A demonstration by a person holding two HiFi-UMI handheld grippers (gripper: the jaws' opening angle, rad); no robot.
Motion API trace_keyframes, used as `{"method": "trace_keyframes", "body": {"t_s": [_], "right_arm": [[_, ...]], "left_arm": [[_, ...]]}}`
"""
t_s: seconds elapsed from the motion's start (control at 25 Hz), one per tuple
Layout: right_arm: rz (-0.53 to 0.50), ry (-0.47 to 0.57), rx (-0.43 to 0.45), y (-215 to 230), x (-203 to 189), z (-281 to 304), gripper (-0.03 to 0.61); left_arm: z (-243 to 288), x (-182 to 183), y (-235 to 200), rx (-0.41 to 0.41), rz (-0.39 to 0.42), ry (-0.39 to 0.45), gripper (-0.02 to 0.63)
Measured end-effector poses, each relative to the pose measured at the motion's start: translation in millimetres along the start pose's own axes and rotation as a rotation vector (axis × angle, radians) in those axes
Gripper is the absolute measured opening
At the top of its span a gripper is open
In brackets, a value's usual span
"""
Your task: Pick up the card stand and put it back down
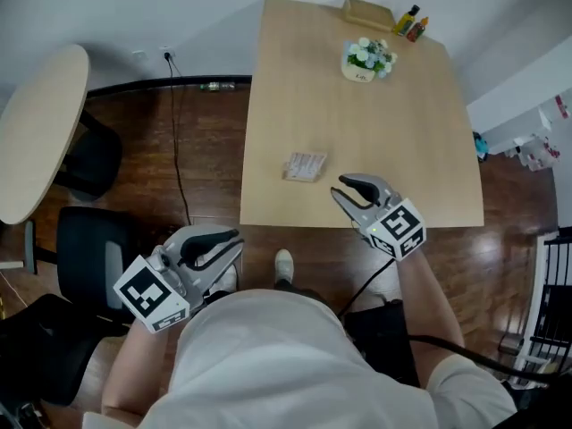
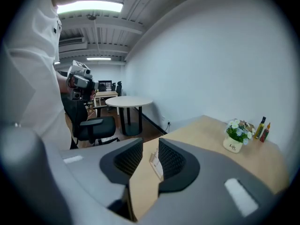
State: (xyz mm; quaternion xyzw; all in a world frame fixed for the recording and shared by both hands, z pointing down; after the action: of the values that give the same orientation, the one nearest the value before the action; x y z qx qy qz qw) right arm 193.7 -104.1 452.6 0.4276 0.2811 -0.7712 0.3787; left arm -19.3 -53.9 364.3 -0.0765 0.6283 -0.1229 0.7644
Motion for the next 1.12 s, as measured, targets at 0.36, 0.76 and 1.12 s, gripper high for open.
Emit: {"method": "trace_keyframes", "body": {"t_s": [0.36,0.76,1.12], "right_arm": [[-0.039,-0.081,0.201,53,-21,72,0.135],[-0.041,-0.161,0.367,47,-53,118,0.141],[-0.041,-0.161,0.421,38,-55,126,0.04]], "left_arm": [[-1,11,-9,0.151,-0.058,0.061,0.057],[2,4,-18,0.236,-0.094,0.066,0.052],[-2,4,-23,0.262,-0.102,0.063,0.051]]}}
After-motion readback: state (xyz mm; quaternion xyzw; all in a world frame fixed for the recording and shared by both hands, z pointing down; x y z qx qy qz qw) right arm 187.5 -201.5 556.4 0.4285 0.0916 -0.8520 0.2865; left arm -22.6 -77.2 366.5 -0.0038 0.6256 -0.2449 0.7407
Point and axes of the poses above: the fingertips, and each gripper's own axes: z forward along the fingers, y to its right, x out of its top, the point moved 1 cm from there along -z, backward along the fingers, and after that the axes turned 7 degrees about -x, right-handed, at the moved point
